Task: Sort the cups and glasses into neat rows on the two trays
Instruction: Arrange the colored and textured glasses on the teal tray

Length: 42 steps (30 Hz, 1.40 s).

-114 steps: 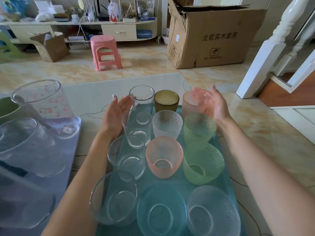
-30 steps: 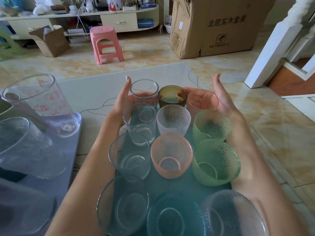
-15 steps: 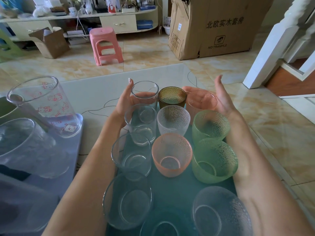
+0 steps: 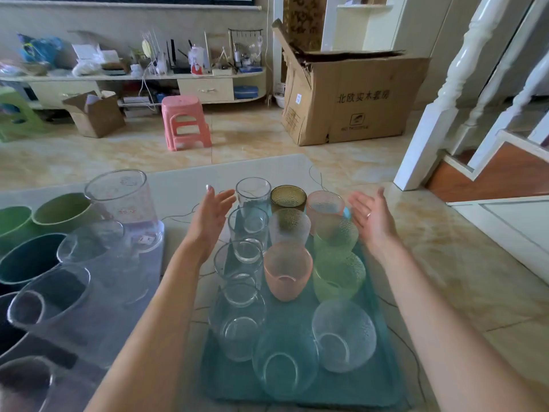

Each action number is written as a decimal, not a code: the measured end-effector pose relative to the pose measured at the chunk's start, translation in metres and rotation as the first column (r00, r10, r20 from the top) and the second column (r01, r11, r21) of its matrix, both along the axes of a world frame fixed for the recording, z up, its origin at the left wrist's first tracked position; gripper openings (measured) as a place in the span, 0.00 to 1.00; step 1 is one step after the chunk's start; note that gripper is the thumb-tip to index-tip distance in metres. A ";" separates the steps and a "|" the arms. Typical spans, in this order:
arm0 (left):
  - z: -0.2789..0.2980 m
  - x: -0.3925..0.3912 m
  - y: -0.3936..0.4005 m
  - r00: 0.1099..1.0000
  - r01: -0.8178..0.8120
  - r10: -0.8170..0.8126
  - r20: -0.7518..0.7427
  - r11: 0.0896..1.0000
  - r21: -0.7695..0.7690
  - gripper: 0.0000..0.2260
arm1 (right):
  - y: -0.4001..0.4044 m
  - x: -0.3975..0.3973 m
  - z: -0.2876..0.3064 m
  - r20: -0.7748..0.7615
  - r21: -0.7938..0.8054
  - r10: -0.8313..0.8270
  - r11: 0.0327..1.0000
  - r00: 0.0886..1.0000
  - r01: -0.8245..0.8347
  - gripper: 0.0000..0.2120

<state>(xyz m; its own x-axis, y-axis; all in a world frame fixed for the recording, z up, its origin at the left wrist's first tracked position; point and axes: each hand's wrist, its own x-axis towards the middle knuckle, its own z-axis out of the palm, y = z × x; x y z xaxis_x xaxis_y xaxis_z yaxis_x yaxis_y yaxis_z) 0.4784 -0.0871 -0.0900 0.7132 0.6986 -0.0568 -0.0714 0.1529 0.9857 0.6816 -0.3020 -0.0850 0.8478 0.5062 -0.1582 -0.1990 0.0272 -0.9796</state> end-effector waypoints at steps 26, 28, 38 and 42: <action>0.013 -0.118 -0.109 0.931 0.045 0.041 -0.363 0.973 0.227 0.19 | -0.091 -0.141 0.067 0.039 -0.924 0.566 0.335 0.824 -0.186 0.24; 0.013 -0.119 -0.109 0.935 0.034 0.045 -0.353 0.976 0.215 0.20 | -0.090 -0.139 0.065 0.065 -0.917 0.548 0.362 0.834 -0.167 0.24; 0.010 -0.121 -0.114 0.972 -0.093 0.138 -0.190 0.969 0.230 0.11 | -0.059 -0.080 0.096 0.509 -0.787 0.477 0.596 0.717 0.163 0.19; -0.013 -0.113 -0.121 0.940 -0.340 0.340 0.013 0.938 0.062 0.05 | -0.015 -0.049 0.080 0.541 -0.820 0.619 0.537 0.569 0.197 0.26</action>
